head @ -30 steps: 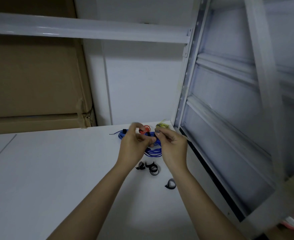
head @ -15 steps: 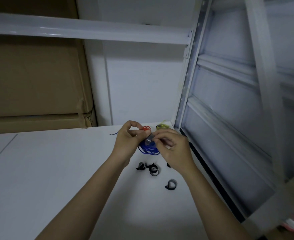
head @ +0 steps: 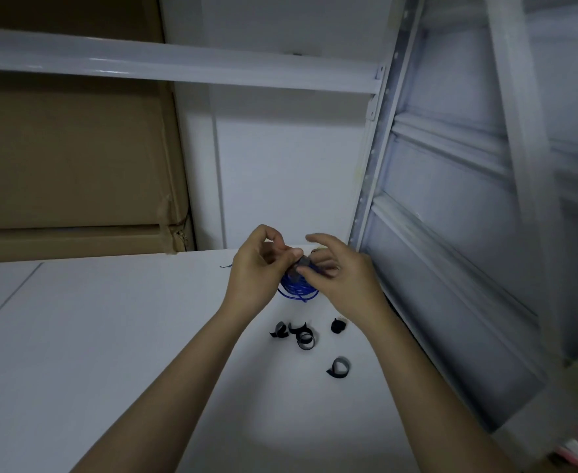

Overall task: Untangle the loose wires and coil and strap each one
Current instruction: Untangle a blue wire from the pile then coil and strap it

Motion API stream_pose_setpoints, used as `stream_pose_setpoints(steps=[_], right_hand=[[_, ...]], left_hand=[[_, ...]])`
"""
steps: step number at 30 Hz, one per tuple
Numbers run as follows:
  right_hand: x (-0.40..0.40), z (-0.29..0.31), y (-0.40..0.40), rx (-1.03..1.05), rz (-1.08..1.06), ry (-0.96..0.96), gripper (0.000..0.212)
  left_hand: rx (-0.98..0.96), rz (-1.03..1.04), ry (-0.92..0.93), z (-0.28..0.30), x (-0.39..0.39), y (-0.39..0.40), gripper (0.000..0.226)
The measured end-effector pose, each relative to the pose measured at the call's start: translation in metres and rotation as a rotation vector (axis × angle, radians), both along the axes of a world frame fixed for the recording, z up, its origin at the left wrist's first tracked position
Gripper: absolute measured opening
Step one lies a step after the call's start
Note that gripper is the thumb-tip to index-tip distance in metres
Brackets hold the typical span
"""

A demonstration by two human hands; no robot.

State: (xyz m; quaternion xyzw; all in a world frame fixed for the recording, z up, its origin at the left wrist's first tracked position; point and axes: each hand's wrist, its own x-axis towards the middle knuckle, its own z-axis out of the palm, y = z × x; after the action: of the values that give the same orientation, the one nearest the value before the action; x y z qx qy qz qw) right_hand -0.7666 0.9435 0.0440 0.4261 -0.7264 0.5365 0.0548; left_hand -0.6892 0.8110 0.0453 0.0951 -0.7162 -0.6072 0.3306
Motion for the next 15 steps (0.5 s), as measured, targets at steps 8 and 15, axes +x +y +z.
stream_pose_setpoints(steps=[8, 15], right_hand=[[-0.002, -0.011, -0.007, 0.033, -0.048, 0.259, 0.019], [-0.003, -0.014, -0.007, 0.04, -0.03, 0.234, 0.016]], left_hand=[[-0.075, -0.005, -0.099, -0.007, 0.007, -0.001, 0.01], [-0.001, -0.108, -0.352, 0.002, 0.009, -0.006, 0.026]])
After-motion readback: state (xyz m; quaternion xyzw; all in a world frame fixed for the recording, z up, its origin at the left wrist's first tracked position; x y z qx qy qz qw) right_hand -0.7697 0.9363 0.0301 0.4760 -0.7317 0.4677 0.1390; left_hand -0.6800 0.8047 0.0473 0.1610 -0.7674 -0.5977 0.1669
